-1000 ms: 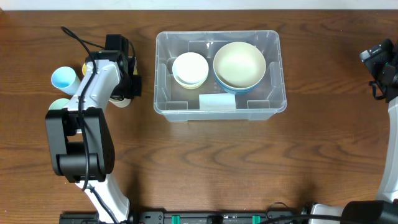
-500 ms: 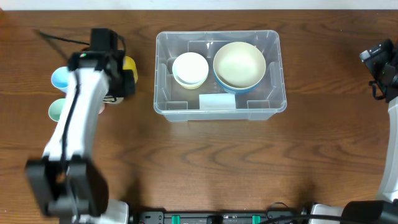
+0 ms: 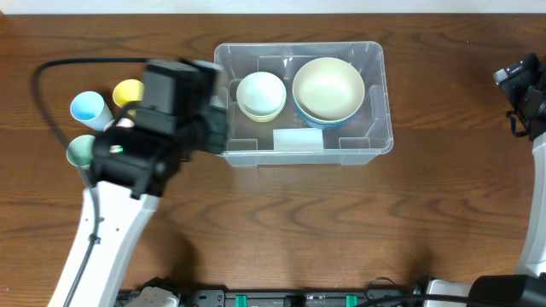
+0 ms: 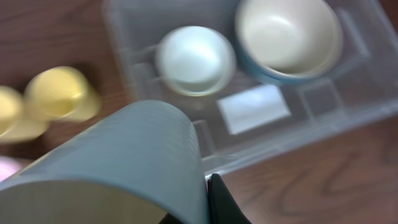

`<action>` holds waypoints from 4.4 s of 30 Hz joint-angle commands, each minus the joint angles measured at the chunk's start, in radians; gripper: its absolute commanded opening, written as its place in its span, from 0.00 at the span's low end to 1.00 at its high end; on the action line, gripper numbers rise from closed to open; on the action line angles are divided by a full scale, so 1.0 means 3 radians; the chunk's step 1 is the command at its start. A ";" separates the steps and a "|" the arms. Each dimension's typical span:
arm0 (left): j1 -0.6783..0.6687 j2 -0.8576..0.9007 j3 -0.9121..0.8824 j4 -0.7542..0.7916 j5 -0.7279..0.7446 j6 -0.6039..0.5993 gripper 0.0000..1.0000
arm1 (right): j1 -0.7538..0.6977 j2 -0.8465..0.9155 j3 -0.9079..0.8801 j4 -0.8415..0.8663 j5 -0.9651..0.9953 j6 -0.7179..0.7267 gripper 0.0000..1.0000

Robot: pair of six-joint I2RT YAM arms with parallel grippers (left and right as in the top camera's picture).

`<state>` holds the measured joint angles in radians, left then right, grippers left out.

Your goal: Pack container

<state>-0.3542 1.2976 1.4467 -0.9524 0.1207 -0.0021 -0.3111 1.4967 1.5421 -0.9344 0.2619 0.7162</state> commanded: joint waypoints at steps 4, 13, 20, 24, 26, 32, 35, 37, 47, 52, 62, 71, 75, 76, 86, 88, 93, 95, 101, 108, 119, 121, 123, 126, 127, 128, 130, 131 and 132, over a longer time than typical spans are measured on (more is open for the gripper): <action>-0.0539 0.0483 0.0028 0.0215 0.0033 0.0182 0.06 | -0.0010 -0.0019 0.0027 -0.0004 0.0037 0.0039 0.99; -0.0694 0.1310 0.0028 0.0478 0.0034 0.0181 0.06 | -0.0010 -0.0019 0.0027 -0.0004 0.0037 0.0041 0.99; -0.0694 0.1658 0.0028 0.0595 0.0037 0.0181 0.06 | -0.0010 -0.0019 0.0027 -0.0004 0.0037 0.0039 0.99; -0.0717 0.1704 0.0028 0.0717 0.0037 0.0188 0.06 | -0.0010 -0.0019 0.0027 -0.0004 0.0037 0.0039 0.99; -0.0757 0.1704 0.0028 0.0785 0.0037 0.0238 0.06 | -0.0010 -0.0019 0.0027 -0.0004 0.0037 0.0039 0.99; -0.0937 0.1706 0.0028 0.0877 0.0036 0.0337 0.06 | -0.0010 -0.0019 0.0027 -0.0004 0.0037 0.0039 0.99; -0.1024 0.1709 0.0028 0.0895 0.0033 0.0360 0.06 | -0.0010 -0.0019 0.0027 -0.0004 0.0037 0.0039 0.99; -0.1063 0.1710 0.0027 0.0903 0.0032 0.0403 0.06 | -0.0010 -0.0019 0.0027 -0.0004 0.0037 0.0039 0.99; -0.1077 0.1756 -0.0108 0.1021 -0.0006 0.0421 0.06 | -0.0010 -0.0019 0.0027 -0.0004 0.0037 0.0039 0.99; -0.1078 0.1912 -0.0108 0.1043 -0.0004 0.0420 0.06 | -0.0010 -0.0019 0.0027 -0.0004 0.0037 0.0039 0.99; -0.1077 0.2036 -0.0108 0.1109 -0.0006 0.0420 0.41 | -0.0010 -0.0019 0.0027 -0.0004 0.0037 0.0039 0.99; -0.1077 0.2028 -0.0090 0.1214 -0.0062 0.0417 0.61 | -0.0010 -0.0019 0.0027 -0.0004 0.0037 0.0041 0.99; -0.1077 0.1938 -0.0004 0.1181 -0.0092 0.0416 0.65 | -0.0010 -0.0019 0.0027 -0.0004 0.0037 0.0039 0.99; -0.1078 0.1896 0.0018 0.1171 -0.0092 0.0412 0.65 | -0.0010 -0.0019 0.0027 -0.0004 0.0037 0.0041 0.99; -0.1078 0.1400 0.0029 0.0945 -0.0089 0.0251 0.67 | -0.0010 -0.0019 0.0027 -0.0004 0.0037 0.0041 0.99; -0.1078 0.1377 0.0029 0.0855 -0.0089 0.0226 0.67 | -0.0010 -0.0019 0.0027 -0.0004 0.0037 0.0039 0.99; -0.1073 0.1413 -0.0005 0.0790 -0.0104 0.0230 0.56 | -0.0010 -0.0019 0.0027 -0.0004 0.0037 0.0041 0.99; -0.1063 0.1442 -0.0019 0.0796 -0.0209 0.0229 0.36 | -0.0010 -0.0019 0.0027 -0.0004 0.0037 0.0039 0.99; -0.0994 0.1588 -0.0022 0.0796 -0.0445 0.0216 0.06 | -0.0010 -0.0019 0.0027 -0.0004 0.0037 0.0039 0.99; -0.0880 0.1804 -0.0025 0.0796 -0.0441 0.0163 0.06 | -0.0010 -0.0019 0.0027 -0.0004 0.0037 0.0041 0.99; -0.0880 0.1844 -0.0067 0.0740 -0.0352 0.0075 0.06 | -0.0010 -0.0019 0.0027 -0.0004 0.0037 0.0041 0.99; -0.0881 0.1849 -0.0067 0.0701 -0.0352 0.0075 0.06 | -0.0010 -0.0019 0.0027 -0.0004 0.0037 0.0039 0.99; -0.0881 0.1862 -0.0067 0.0657 -0.0352 0.0062 0.06 | -0.0010 -0.0019 0.0027 -0.0004 0.0037 0.0041 0.99; -0.0881 0.1871 -0.0069 0.0615 -0.0354 0.0062 0.06 | -0.0010 -0.0019 0.0027 -0.0004 0.0037 0.0041 0.99; -0.0881 0.1871 -0.0069 0.0607 -0.0354 0.0062 0.06 | -0.0010 -0.0019 0.0027 -0.0004 0.0037 0.0039 0.99; -0.0881 0.1871 -0.0069 0.0598 -0.0354 0.0062 0.06 | -0.0010 -0.0019 0.0027 -0.0004 0.0037 0.0039 0.99; -0.0881 0.1871 -0.0069 0.0594 -0.0354 0.0062 0.06 | -0.0010 -0.0019 0.0027 -0.0004 0.0037 0.0039 0.99; -0.0881 0.1871 -0.0069 0.0595 -0.0354 0.0062 0.06 | -0.0010 -0.0019 0.0027 -0.0004 0.0037 0.0041 0.99; -0.0881 0.1871 -0.0069 0.0595 -0.0352 0.0062 0.06 | -0.0010 -0.0019 0.0027 -0.0004 0.0037 0.0039 0.99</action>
<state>-0.6189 1.8462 1.4364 -0.7666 0.0044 0.0257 -0.3111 1.4967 1.5421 -0.9344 0.2619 0.7162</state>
